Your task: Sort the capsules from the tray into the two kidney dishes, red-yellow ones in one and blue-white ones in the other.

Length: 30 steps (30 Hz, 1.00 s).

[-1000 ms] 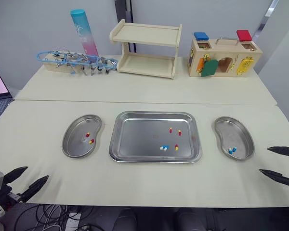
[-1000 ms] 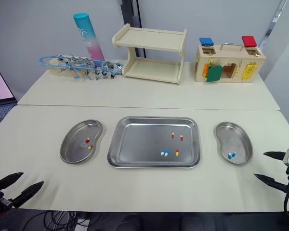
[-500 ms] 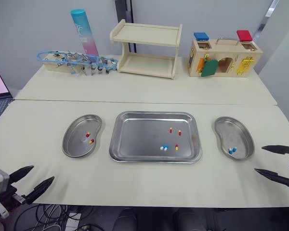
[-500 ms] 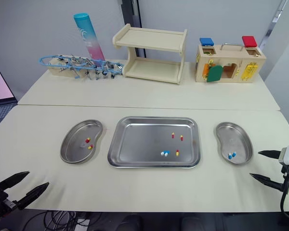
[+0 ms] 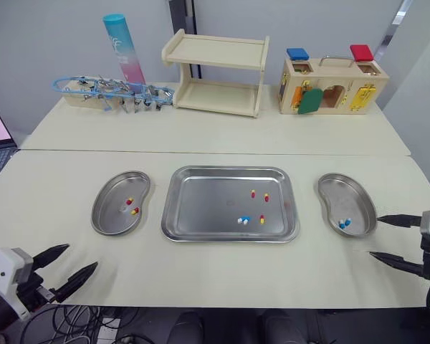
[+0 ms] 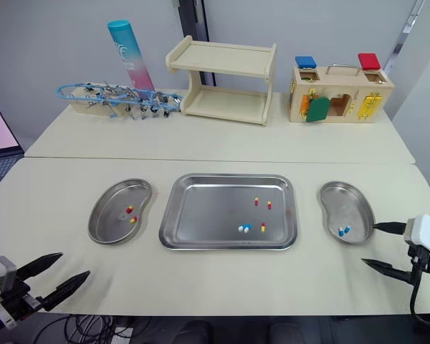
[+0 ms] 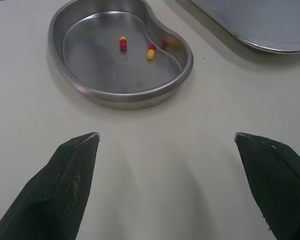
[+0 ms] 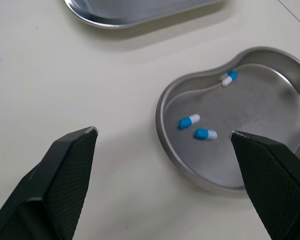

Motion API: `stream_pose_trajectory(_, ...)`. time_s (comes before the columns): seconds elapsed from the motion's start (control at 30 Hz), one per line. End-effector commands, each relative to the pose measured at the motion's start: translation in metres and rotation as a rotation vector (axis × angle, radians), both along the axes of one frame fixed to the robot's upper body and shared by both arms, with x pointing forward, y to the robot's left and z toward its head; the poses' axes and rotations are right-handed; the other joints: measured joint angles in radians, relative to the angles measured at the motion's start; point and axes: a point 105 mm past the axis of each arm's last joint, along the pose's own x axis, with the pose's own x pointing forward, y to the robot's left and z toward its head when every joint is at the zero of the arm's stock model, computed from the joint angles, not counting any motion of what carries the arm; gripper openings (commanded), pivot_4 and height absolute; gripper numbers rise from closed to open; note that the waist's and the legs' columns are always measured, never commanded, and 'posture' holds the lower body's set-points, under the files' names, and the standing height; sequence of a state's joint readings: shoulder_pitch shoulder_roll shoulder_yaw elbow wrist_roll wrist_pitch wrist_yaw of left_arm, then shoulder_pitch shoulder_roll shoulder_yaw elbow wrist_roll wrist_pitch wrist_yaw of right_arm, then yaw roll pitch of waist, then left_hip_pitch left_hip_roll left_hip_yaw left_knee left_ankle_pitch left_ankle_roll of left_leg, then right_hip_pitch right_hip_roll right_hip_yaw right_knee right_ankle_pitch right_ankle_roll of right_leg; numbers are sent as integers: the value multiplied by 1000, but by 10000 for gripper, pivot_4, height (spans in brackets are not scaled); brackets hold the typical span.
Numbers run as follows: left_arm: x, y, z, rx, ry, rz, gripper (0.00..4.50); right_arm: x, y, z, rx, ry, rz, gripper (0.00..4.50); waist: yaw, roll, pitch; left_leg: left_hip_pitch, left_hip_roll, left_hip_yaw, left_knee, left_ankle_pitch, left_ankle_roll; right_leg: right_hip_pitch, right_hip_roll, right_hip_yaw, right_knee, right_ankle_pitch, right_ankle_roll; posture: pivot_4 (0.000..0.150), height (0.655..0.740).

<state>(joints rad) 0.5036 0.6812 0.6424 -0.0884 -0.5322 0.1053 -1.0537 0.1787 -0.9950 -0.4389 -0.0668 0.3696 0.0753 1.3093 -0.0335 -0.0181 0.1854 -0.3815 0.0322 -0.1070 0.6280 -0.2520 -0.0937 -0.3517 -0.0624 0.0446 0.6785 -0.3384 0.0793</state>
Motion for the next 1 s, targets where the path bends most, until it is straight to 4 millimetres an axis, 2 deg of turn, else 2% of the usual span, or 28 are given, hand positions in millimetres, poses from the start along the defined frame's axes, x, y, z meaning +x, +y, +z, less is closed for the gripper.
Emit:
stream_pose_trajectory(0.03, -2, -20, 6, 14, -19, -104, 45000, 2, 15, 9, 11, -25, 65, 44869, 1, 0, 0, 0, 0, 0, 0, 0, 0, 0, 0, 0, 0, 0, 0, 1500, 7400)
stream_pose_trajectory(0.13, 0, -33, 8, -5, -28, -150, 45000, 2, 21, 8, 13, -20, 93, 44869, 2, 0, 0, 0, 0, 0, 0, 0, 0, 0, 0, 0, 0, 0, 0, 1500, 7400)
stream_pose_trajectory(0.23, 2, -56, 9, -24, -39, -226, 45000, 1, 35, 8, 10, -25, 154, 44869, 2, 0, 0, 0, 0, 0, 0, 0, 0, 1, 0, 0, 0, 0, 0, 1500, 7400)
stream_pose_trajectory(0.33, 4, -68, 11, -38, -51, -260, 45000, 2, 51, 9, 29, -36, 210, 44869, 2, 0, 0, 0, 0, 0, 1, 0, 0, 1, 0, 0, 0, 0, 0, 1500, 7400)
stream_pose_trajectory(0.67, 6, -74, 16, -37, -70, -277, 45000, 2, 82, 13, 74, -75, 286, 44869, 2, 0, 0, 0, 0, 0, 1, 0, 0, 1, 0, 0, 0, 0, 0, 1500, 7400)
stream_pose_trajectory(0.9, 5, -92, 17, -65, -79, -338, 45000, 10, 123, 19, 88, -45, 325, 44869, 1, 0, 0, 0, 0, -1, 1, 0, 0, 0, 0, 0, 1, 0, 0, 1500, 7400)
stream_pose_trajectory(1.0, 8, -106, 19, -93, -96, -388, 45000, 28, 149, 14, 52, -52, 325, 44869, -3, 0, 0, 0, 0, -1, 1, 0, 0, 0, 0, 0, 0, 0, 0, 1500, 7400)
